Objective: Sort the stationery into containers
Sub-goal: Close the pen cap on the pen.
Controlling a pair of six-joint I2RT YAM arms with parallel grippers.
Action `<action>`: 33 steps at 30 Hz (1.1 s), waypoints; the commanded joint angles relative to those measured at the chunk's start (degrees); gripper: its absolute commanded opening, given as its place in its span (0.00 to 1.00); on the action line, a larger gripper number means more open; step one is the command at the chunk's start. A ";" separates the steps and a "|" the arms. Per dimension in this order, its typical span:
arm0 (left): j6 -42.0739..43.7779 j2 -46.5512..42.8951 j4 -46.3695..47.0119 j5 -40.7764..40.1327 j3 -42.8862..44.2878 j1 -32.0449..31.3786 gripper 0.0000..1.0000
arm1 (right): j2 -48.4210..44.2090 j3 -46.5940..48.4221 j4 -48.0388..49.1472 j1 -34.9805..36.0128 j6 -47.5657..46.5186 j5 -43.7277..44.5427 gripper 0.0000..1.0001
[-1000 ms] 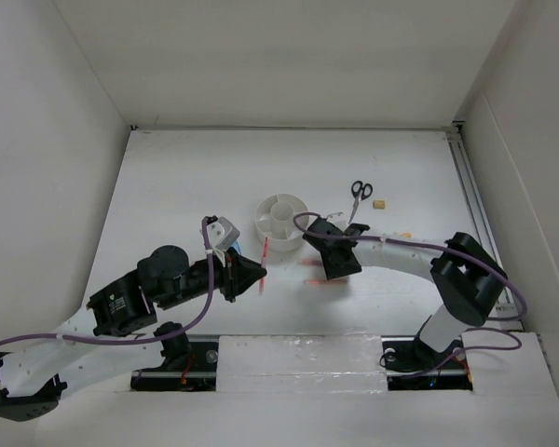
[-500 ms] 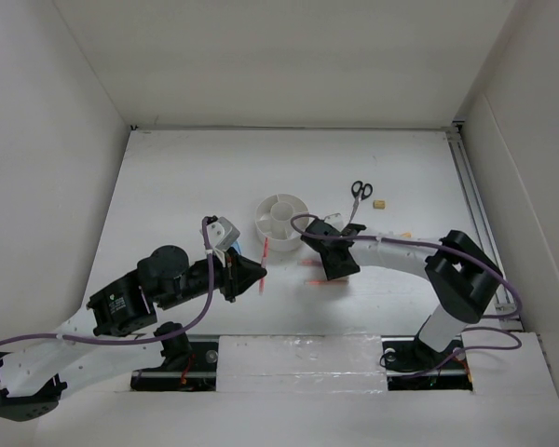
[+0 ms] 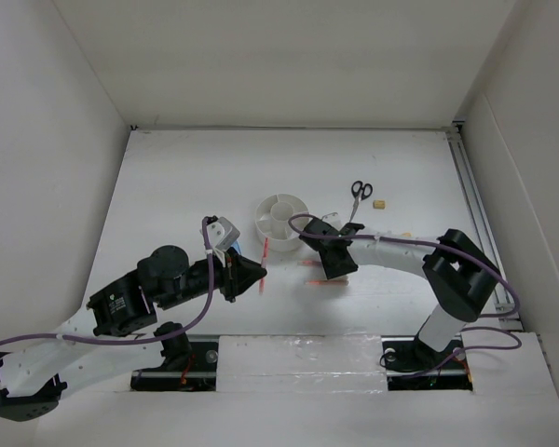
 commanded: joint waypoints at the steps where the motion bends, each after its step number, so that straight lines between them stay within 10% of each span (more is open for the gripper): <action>1: 0.58 -0.50 2.26 0.50 0.54 -0.19 0.00 | 1.16 1.30 1.21 0.01 -0.46 -0.94 0.41; 33: 0.58 -0.50 2.26 1.03 0.54 -0.19 0.00 | 1.25 -1.51 2.44 -2.19 3.75 -1.47 0.37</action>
